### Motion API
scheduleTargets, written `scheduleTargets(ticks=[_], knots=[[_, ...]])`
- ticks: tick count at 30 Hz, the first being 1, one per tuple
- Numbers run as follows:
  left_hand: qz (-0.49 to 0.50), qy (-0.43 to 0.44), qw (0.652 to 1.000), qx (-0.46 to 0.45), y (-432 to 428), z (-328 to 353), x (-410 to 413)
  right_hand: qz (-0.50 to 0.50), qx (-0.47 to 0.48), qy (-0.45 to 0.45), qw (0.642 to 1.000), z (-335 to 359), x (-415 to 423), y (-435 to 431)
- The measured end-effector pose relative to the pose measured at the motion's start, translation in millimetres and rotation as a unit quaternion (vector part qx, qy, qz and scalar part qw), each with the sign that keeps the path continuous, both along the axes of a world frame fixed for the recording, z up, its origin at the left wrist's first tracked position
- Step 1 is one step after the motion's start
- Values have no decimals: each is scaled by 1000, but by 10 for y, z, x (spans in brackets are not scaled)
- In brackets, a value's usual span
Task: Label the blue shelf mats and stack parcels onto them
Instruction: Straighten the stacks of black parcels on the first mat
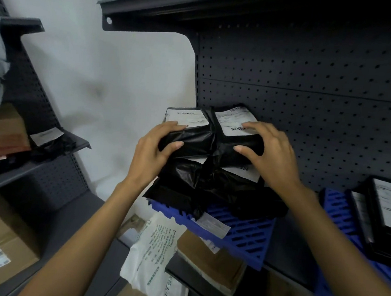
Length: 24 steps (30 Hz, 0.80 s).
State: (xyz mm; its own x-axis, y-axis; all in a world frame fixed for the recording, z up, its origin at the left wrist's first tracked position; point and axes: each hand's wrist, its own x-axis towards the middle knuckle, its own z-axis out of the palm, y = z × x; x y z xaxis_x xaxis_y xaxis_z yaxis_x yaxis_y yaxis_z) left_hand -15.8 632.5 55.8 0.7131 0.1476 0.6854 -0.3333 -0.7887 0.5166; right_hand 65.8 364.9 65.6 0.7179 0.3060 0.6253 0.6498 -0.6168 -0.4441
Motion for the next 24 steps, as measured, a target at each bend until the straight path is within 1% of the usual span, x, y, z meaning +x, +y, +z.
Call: scheduleTargets(ticks=[6,8,10,12,16,18,19,22,24], knots=[[-95,5,995,-12,130,-150,41,-63,-24,-63,996,-154,-286,-12],[-113,17,993,-25,189,-152,100,-77,-43,-41,995,-165,-296,11],[-118,38,992,-34,230,-127,161,-86,-85,-10,993,-149,-266,21],[-117,50,992,-20,246,-101,201,-97,-130,-2,987,-120,-247,19],[-109,49,992,31,277,-124,216,-118,-177,13,977,-42,-309,50],[-83,80,993,30,303,-167,183,-91,-185,10,978,3,-330,130],[-77,99,992,10,307,-196,156,-62,-185,9,981,28,-333,194],[-113,112,983,-90,275,-267,66,33,-214,-20,976,92,-327,455],[-118,116,981,-98,253,-289,30,67,-251,-51,964,117,-322,639]])
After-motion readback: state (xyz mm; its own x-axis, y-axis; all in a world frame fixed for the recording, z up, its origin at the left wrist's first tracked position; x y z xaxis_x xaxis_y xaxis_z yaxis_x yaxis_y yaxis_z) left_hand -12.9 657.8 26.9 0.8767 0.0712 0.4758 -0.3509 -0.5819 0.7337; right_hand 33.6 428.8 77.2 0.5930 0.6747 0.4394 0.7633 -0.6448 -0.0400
